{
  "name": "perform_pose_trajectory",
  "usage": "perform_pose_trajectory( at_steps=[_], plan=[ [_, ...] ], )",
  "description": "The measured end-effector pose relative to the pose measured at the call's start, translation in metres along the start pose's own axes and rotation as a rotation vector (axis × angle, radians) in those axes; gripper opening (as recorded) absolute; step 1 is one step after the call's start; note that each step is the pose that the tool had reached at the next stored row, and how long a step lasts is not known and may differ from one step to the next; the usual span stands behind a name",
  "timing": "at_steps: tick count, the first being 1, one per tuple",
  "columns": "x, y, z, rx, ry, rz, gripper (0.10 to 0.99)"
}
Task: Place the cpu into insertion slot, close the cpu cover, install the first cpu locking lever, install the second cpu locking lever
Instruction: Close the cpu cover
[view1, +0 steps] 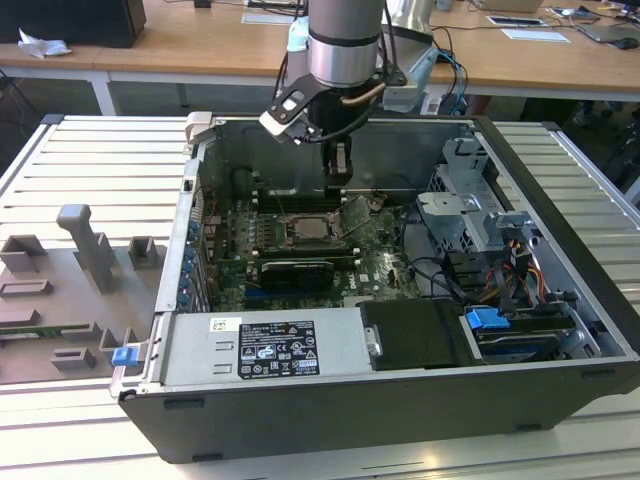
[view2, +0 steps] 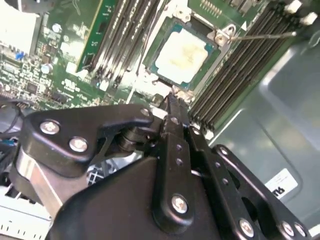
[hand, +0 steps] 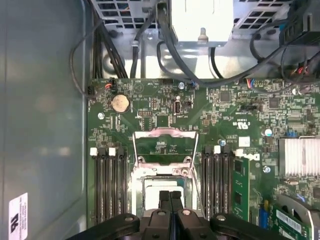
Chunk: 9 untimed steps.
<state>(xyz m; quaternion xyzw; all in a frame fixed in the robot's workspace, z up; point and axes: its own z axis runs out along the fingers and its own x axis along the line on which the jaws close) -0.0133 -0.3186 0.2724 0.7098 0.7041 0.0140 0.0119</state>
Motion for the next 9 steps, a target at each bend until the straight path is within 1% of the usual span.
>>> perform_pose_trajectory(
  at_steps=[2, 3, 5, 9],
  plan=[
    [0.0001, 0.0066, 0.0, 0.002, 0.0005, 0.0, 0.106],
    [0.0001, 0.0129, 0.0001, 0.004, 0.0002, 0.0, 0.106],
    [0.0001, 0.0212, 0.0003, 0.009, -0.0001, 0.0, 0.106],
    [0.0003, 0.0323, -0.0013, 0.015, 0.0004, 0.0, 0.106]
  ],
)
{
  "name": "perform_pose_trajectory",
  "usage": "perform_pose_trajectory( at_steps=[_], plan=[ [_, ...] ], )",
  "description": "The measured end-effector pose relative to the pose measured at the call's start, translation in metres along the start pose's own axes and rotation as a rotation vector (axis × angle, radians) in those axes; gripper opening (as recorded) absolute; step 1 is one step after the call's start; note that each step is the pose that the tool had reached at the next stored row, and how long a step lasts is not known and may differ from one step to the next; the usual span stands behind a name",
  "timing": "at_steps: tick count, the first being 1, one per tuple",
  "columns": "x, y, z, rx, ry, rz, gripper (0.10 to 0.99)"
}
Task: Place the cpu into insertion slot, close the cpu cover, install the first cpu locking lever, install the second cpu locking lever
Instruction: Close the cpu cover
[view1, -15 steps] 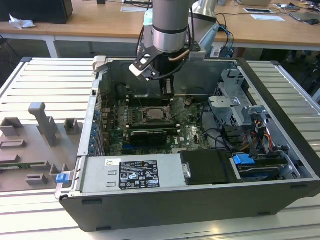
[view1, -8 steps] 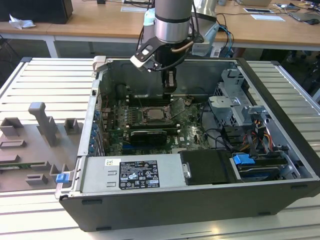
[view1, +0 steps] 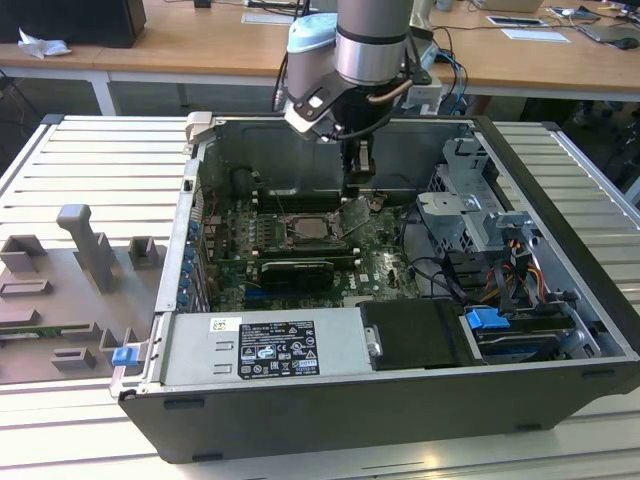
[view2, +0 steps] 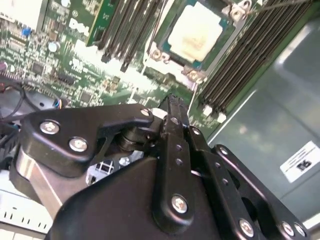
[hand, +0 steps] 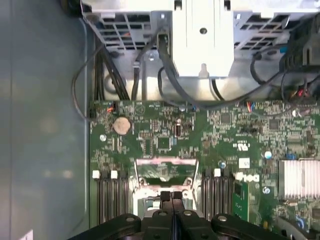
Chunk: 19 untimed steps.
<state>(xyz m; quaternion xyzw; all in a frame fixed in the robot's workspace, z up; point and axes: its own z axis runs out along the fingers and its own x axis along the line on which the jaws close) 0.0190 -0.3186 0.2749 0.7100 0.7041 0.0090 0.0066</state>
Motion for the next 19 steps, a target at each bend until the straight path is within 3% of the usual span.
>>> perform_pose_trajectory(
  at_steps=[3, 5, 19],
  plan=[
    [0.0, 0.0067, 0.0012, 0.001, -0.0003, -0.002, 0.106],
    [0.0, 0.0097, 0.0064, 0.001, -0.0001, -0.008, 0.106],
    [0.0002, 0.0284, 0.0075, 0.002, -0.0002, -0.009, 0.106]
  ],
)
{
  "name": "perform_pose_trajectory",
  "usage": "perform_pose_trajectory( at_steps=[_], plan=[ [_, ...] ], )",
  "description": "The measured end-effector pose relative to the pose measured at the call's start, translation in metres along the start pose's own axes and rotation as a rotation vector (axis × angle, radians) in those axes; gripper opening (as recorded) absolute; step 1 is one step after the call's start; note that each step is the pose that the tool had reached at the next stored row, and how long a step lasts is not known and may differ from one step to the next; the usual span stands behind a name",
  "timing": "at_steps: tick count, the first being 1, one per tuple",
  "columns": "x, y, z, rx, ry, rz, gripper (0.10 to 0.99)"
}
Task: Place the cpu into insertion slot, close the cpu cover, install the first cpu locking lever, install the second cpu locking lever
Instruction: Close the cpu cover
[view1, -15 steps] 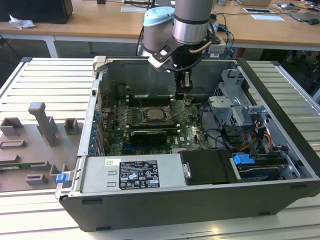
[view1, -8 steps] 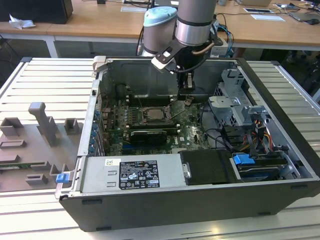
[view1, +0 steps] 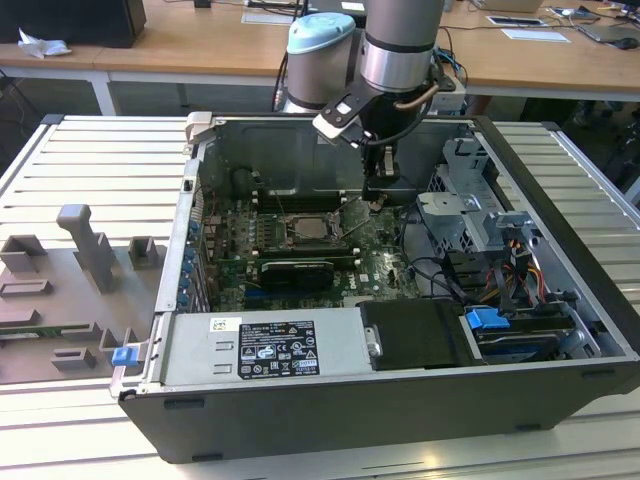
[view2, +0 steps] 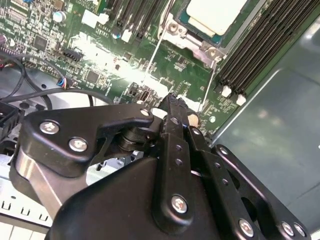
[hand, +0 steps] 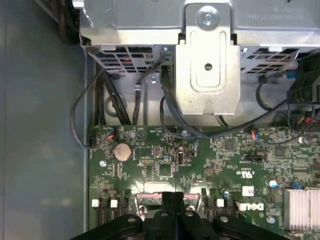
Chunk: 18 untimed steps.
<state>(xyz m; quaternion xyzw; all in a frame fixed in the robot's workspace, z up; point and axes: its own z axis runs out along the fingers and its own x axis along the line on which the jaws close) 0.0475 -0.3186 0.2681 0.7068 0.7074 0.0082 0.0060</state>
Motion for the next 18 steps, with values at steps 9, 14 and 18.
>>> perform_pose_trajectory(
  at_steps=[9, 14, 18],
  plan=[
    [0.0, 0.0167, 0.0138, 0.002, 0.0, -0.001, 0.106],
    [0.0, 0.0136, 0.0205, 0.002, 0.0, -0.001, 0.106],
    [0.0001, 0.0097, 0.0205, 0.002, 0.0, -0.001, 0.106]
  ],
)
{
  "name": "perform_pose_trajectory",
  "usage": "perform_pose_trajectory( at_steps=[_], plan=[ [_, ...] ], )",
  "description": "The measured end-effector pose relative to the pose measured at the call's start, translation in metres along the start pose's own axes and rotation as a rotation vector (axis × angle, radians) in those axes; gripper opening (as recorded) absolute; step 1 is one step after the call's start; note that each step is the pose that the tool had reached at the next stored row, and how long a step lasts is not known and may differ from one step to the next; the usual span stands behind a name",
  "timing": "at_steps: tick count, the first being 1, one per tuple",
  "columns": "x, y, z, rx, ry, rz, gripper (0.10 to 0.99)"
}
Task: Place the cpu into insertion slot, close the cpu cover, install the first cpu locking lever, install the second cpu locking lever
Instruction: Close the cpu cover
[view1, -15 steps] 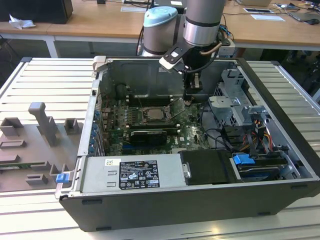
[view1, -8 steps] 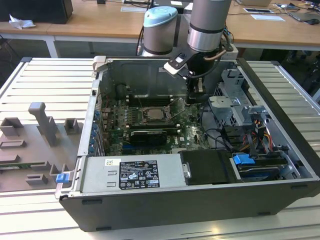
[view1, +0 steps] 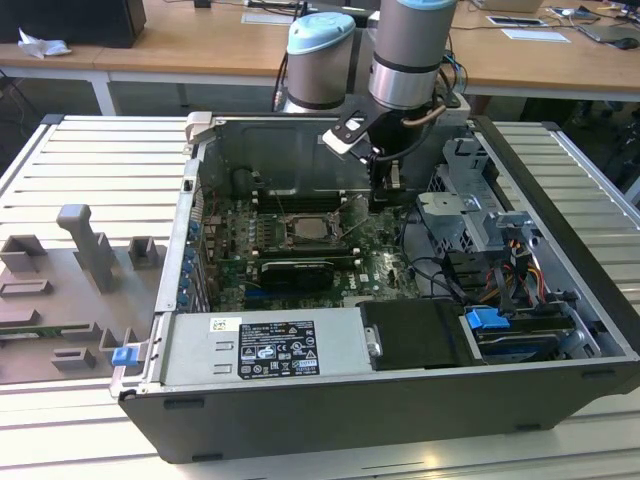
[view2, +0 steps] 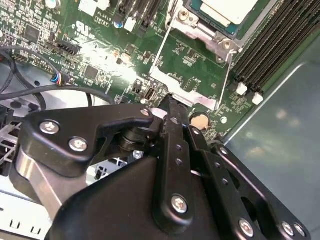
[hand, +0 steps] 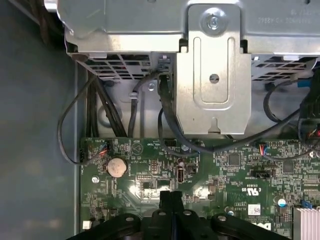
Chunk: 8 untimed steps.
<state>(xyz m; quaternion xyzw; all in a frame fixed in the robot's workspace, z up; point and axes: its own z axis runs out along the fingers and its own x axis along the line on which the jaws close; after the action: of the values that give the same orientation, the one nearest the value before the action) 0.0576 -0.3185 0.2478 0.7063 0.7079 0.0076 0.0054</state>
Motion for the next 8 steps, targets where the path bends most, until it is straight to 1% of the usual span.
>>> perform_pose_trajectory(
  at_steps=[8],
  plan=[
    [0.0, -0.0068, -0.0001, 0.0, 0.0002, 0.0, 0.106]
  ],
)
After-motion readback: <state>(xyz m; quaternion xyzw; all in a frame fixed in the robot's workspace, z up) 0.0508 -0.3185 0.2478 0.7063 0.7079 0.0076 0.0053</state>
